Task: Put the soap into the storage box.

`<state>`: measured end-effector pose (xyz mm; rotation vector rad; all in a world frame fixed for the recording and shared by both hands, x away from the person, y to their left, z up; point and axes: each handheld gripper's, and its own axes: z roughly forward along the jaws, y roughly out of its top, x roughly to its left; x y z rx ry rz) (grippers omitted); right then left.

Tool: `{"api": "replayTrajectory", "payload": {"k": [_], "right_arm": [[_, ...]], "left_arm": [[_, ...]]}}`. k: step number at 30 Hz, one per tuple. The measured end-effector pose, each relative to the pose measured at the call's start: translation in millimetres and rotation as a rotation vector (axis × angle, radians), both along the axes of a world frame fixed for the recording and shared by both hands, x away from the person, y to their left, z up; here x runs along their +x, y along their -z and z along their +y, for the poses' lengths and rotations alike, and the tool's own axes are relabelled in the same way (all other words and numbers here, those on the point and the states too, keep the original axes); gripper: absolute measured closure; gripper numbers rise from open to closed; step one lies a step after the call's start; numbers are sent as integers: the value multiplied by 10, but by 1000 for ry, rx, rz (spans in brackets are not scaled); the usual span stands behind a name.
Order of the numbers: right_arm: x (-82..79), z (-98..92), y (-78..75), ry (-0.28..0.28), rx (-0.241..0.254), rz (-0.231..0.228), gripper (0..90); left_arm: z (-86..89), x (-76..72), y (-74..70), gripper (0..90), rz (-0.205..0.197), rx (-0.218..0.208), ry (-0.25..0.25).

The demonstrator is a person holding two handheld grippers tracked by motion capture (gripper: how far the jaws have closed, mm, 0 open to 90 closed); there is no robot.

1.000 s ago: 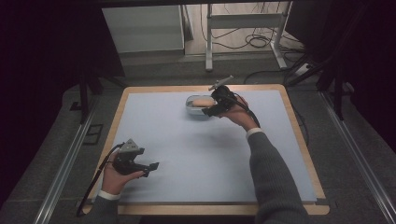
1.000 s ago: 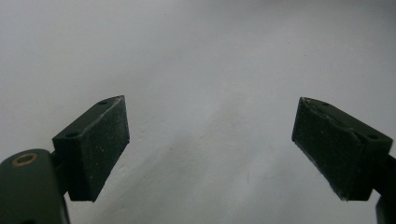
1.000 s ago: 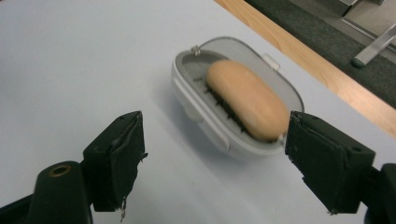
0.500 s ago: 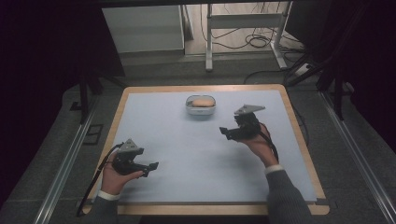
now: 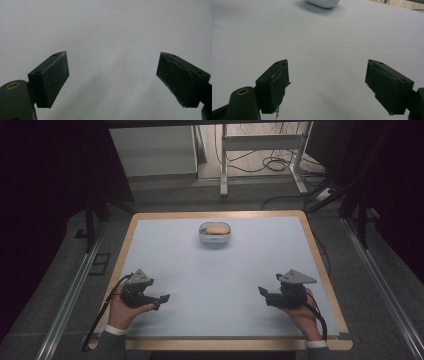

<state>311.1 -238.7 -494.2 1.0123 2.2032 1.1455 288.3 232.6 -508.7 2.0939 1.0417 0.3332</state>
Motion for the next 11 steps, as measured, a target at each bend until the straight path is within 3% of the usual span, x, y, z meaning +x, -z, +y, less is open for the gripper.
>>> {"api": "replayTrajectory", "payload": {"k": [2, 5, 11], "right_arm": [[-93, -36, 22, -9, -17, -17, 190], [-128, -78, 22, -17, 1, -9, 190], [-84, -99, -1, -18, 69, -22, 190]], "left_arm": [[-13, 3, 5, 112, -1, 5, 4], [-31, 5, 13, 112, 3, 6, 6], [-72, -26, 16, 110, 7, 19, 1]]}}
